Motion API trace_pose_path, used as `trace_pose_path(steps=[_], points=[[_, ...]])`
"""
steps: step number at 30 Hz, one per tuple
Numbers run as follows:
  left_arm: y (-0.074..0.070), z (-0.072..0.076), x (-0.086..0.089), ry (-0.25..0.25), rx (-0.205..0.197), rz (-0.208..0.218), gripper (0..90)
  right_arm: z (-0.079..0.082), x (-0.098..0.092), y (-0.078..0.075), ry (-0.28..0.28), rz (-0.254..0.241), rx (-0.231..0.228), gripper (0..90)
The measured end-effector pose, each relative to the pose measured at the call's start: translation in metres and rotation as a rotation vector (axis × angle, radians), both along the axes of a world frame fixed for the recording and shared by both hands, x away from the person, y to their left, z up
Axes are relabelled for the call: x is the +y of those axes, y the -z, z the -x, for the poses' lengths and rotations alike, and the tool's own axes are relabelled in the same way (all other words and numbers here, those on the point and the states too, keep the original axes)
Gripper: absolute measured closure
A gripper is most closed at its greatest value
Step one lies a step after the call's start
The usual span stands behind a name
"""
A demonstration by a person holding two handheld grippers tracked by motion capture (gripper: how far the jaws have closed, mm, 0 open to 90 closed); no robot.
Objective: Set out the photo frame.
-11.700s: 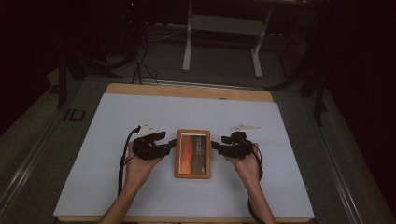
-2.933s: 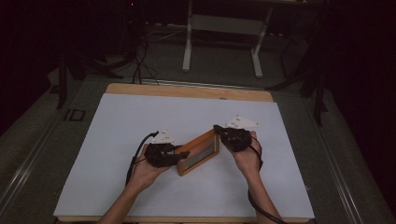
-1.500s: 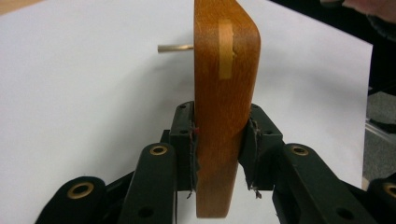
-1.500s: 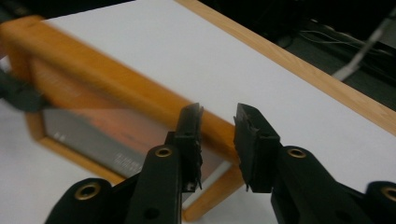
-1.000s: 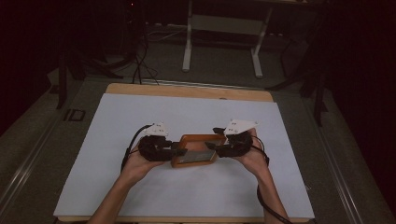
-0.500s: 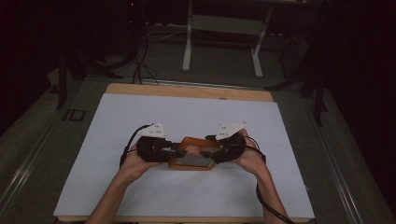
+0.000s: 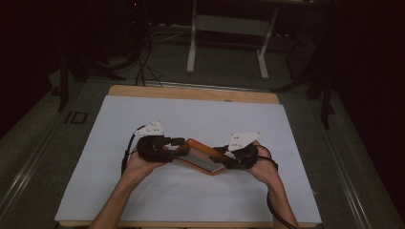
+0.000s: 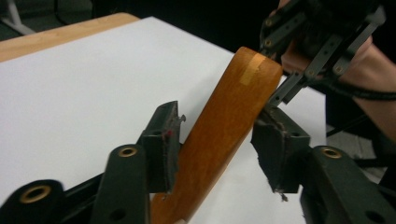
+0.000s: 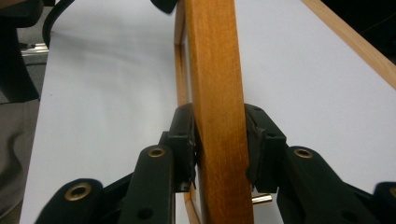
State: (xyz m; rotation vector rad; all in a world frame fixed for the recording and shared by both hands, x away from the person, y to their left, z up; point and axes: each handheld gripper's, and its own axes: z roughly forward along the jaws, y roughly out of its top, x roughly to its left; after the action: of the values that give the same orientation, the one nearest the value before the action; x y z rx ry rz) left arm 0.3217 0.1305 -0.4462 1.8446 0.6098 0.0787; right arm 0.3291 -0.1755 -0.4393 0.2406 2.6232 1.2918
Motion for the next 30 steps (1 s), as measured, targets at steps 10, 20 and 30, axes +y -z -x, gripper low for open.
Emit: trace_pose_path(steps=[10, 20, 30], points=[[0.006, -0.006, 0.01, -0.058, 0.041, 0.05, 44.1, 0.001, -0.013, 0.003, 0.03, -0.034, 0.007, 68.7], [0.016, -0.01, 0.003, -0.072, 0.061, 0.018, 41.8, 0.004, -0.031, 0.008, 0.051, -0.063, 0.019, 68.7], [0.046, -0.017, -0.027, -0.029, 0.128, -0.056, 33.4, 0.006, -0.042, 0.011, 0.064, -0.066, 0.021, 68.7]])
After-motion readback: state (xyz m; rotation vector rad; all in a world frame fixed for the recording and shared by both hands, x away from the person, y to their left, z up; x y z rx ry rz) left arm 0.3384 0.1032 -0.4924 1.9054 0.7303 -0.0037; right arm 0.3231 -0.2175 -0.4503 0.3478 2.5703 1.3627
